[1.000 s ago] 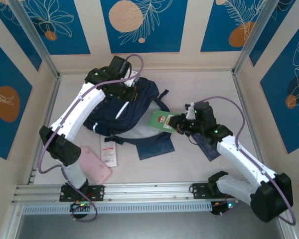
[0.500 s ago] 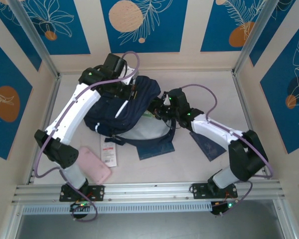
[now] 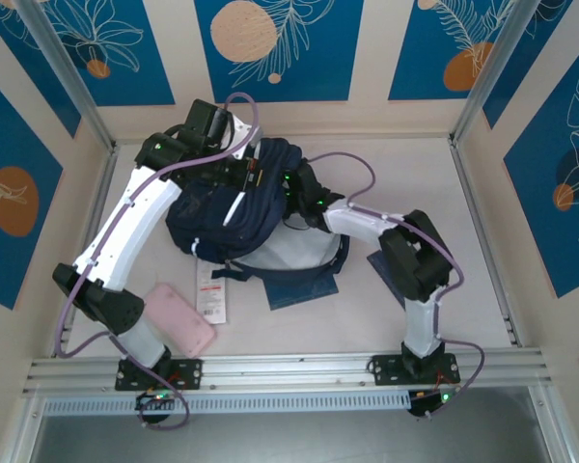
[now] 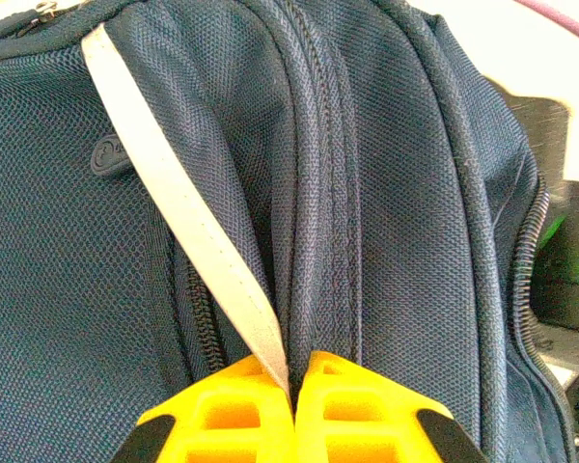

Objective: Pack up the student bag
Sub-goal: Place the book in the student bag.

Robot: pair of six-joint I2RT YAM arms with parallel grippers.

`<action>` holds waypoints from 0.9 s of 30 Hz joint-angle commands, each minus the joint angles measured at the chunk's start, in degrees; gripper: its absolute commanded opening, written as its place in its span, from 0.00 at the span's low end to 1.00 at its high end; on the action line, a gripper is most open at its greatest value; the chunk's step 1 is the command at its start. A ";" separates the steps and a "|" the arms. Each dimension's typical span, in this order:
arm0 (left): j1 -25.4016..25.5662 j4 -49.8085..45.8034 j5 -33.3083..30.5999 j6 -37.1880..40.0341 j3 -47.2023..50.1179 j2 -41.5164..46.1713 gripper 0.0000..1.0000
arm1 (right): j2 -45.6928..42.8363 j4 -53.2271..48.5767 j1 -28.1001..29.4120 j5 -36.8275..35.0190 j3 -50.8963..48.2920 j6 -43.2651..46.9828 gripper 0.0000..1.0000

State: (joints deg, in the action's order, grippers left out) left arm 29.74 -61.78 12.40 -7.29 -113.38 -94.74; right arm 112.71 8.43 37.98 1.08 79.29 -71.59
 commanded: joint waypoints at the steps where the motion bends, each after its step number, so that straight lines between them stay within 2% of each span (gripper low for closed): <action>1: -0.59 8.87 4.33 -0.40 -1.23 3.56 0.00 | 5.22 -4.66 2.10 0.49 9.17 0.69 0.27; 3: -1.45 9.02 4.20 -1.47 -1.17 3.26 0.00 | 5.79 -6.97 2.18 1.62 11.40 1.80 0.47; 5: -2.66 10.08 4.92 -2.83 -0.19 3.37 0.00 | 4.32 -7.07 2.15 2.29 10.97 3.83 0.58; 11: -6.07 14.09 7.35 -6.52 4.61 3.45 0.00 | -4.64 -8.56 1.41 2.87 4.78 9.95 0.82; 15: -6.28 14.67 7.79 -7.01 5.54 2.56 0.00 | -10.86 -13.04 1.07 1.65 0.68 13.13 0.83; 20: -6.35 14.76 7.41 -7.44 5.88 1.82 0.00 | -20.41 -20.15 0.70 -3.74 -6.11 14.79 0.80; 23: -6.35 15.06 7.56 -7.99 6.46 1.24 0.00 | -27.96 -22.08 0.64 -8.67 -13.34 12.90 0.74; 27: -6.27 16.14 9.91 -9.70 7.61 -0.99 0.01 | -39.05 -24.77 0.43 -14.22 -24.47 10.95 0.72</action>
State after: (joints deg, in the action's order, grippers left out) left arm 24.23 -51.53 19.92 -15.55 -106.00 -94.56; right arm 80.51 -11.33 38.72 -6.13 61.08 -59.55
